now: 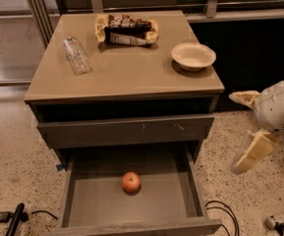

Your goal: Pick apple from middle drawer and place on counter

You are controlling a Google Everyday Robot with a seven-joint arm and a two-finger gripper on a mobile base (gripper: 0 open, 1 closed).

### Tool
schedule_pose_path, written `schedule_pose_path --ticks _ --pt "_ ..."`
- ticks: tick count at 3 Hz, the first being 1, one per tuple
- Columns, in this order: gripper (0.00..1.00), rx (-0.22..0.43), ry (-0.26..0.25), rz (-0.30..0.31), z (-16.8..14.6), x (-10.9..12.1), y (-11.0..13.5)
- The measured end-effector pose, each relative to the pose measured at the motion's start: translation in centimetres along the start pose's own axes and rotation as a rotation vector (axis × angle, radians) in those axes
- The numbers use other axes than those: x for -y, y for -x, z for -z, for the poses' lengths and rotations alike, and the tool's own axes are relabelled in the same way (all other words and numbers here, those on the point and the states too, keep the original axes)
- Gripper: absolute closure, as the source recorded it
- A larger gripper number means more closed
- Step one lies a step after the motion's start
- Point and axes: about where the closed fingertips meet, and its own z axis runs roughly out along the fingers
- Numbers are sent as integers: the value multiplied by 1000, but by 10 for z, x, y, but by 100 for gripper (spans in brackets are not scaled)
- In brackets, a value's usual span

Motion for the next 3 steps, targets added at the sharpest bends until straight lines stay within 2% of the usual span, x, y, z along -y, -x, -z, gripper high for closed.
schedule_pose_path --ticks 1,2,3 --pt "0 71 8 -31 -27 -3 -10" --pt "0 164 -14 -88 -57 13 -6" --pt "0 165 -9 -88 -60 13 -6"
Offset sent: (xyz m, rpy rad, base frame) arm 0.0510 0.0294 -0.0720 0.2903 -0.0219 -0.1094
